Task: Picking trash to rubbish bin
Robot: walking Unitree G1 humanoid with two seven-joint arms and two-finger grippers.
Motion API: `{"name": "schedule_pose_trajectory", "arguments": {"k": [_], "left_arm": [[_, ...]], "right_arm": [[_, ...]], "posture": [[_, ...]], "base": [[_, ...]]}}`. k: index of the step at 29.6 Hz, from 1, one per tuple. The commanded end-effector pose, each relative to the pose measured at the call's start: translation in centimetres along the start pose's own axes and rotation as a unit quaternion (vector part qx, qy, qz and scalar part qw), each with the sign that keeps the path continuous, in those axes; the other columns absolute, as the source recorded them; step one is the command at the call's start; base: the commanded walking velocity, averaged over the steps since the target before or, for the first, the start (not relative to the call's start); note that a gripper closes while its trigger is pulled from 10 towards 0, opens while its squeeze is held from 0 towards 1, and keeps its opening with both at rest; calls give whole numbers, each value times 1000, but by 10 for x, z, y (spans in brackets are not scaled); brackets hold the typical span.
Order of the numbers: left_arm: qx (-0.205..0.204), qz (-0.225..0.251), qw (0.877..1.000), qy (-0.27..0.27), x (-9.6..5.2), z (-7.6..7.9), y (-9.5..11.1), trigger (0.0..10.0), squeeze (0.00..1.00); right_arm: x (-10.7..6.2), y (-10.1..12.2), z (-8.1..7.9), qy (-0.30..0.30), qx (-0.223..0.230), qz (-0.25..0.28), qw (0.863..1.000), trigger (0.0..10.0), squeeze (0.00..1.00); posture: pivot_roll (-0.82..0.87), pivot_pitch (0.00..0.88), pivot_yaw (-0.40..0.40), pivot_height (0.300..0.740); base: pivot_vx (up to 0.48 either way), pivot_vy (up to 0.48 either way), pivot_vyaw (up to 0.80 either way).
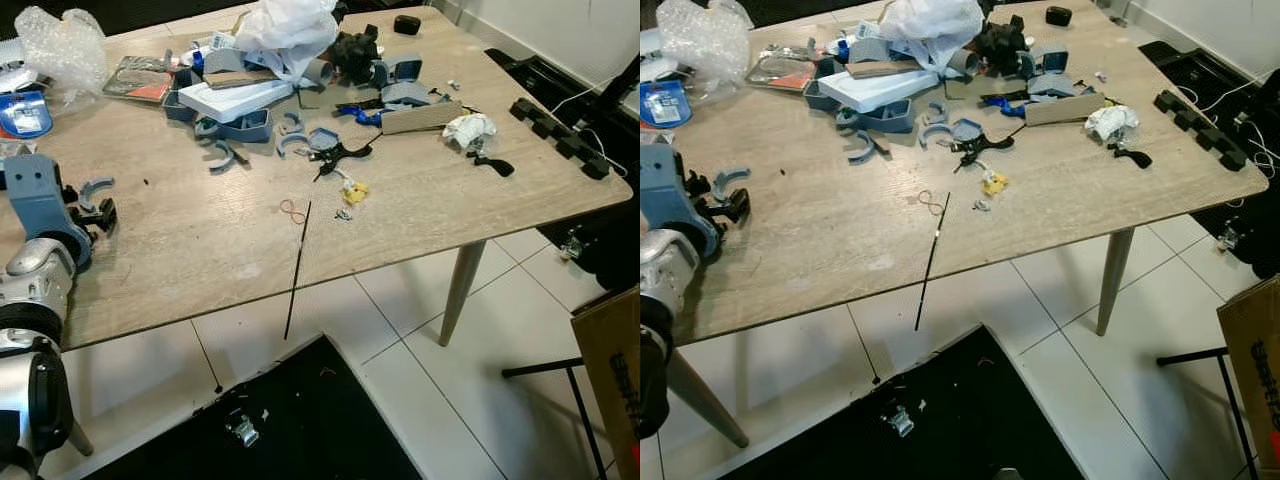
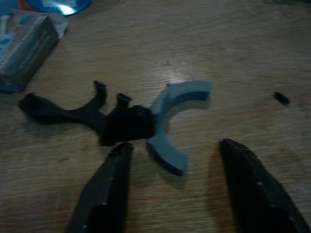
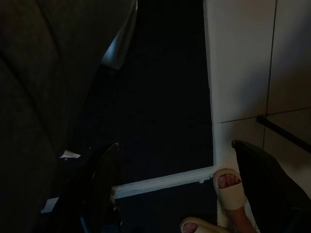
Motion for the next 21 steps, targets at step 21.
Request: {"name": "schedule_pose_trajectory", "arguments": {"k": [21], "left_arm": [[16, -84, 996, -7, -6, 8, -45, 0, 0]], "right_arm": [[-5, -28, -41, 58, -16, -53, 997, 10000, 0]], "posture": [[-183, 401, 68, 740]], "base": [[0, 0, 0]]}}
Point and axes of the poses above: a point about 5 cm out from each wrist's last joint towards the gripper, its own x axis pointing out of the wrist towards the gripper, its own y axis along the axis of the wrist's last joint, z = x × y, the point moved 1 cm from there along x, pointing out of the wrist towards the gripper
